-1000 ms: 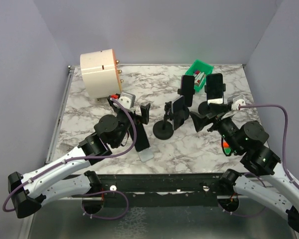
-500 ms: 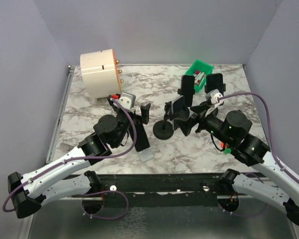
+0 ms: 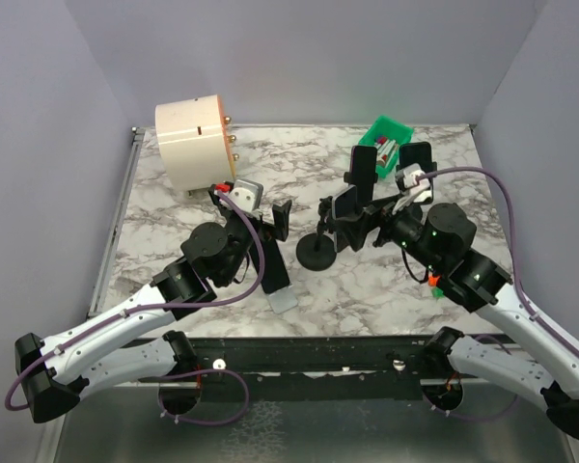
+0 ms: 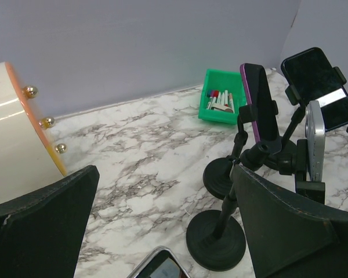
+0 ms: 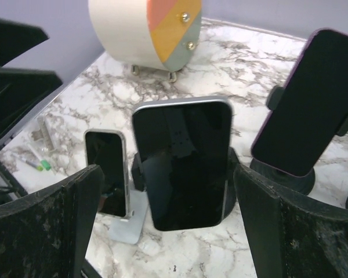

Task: Remove the phone from the phone stand
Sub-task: Pick up the phone stand with the phone at the center of the board.

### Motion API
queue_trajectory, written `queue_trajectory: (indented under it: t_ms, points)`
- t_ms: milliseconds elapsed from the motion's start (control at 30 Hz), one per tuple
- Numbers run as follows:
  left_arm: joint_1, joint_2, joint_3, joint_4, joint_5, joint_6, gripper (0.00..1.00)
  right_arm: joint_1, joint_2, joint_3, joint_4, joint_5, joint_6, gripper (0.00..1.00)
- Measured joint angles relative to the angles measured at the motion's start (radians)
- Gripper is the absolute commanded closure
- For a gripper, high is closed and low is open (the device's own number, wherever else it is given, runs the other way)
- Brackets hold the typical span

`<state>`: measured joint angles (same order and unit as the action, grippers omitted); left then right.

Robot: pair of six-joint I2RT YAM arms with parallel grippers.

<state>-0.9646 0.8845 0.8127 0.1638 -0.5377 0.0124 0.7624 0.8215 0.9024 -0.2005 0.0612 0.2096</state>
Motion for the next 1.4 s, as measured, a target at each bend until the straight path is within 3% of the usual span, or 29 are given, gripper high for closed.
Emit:
queue_trajectory:
  t_ms: [267,533,1400]
  points:
    - [-0.002,0.000,0.000,0.000,0.000,0.007,0.01,-0.147,0.032,0.001,0.055,-0.143,0.037,0.00]
    - [-0.006,0.000,0.000,0.000,0.000,0.014,0.01,-0.149,0.078,0.024,0.086,-0.235,0.037,0.00]
    - [-0.013,0.000,0.000,0.000,0.002,0.019,0.01,-0.181,0.168,0.028,0.104,-0.266,0.038,0.00]
